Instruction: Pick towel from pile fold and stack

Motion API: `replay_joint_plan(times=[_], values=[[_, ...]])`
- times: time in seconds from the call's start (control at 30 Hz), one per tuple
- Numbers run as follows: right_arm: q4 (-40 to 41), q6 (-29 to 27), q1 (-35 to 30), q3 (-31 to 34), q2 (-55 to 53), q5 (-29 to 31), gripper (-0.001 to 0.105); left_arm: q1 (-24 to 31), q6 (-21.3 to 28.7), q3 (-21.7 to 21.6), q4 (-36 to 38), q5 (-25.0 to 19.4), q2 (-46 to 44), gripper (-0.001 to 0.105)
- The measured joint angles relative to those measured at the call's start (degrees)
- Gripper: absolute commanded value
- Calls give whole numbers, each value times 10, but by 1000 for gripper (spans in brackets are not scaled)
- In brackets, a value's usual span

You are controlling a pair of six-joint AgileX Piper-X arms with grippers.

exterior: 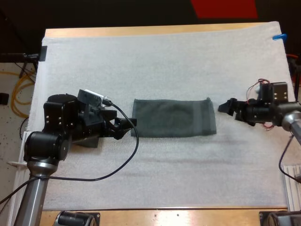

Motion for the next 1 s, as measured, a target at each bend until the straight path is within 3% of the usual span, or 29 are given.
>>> replay_joint_plan(times=[0.43,0.77,0.83,1.0], values=[[-79,45,11,-2,93,-113,75,0,0,0,0,-1,0,75],[-96,71,56,-14,120,-134,74,0,-1,0,0,1,0,75],[-96,76,56,-18,123,-136,67,0,-1,0,0,2,0,75],[-88,81,59,-19,135,-126,18,0,-1,0,0,2,0,75]])
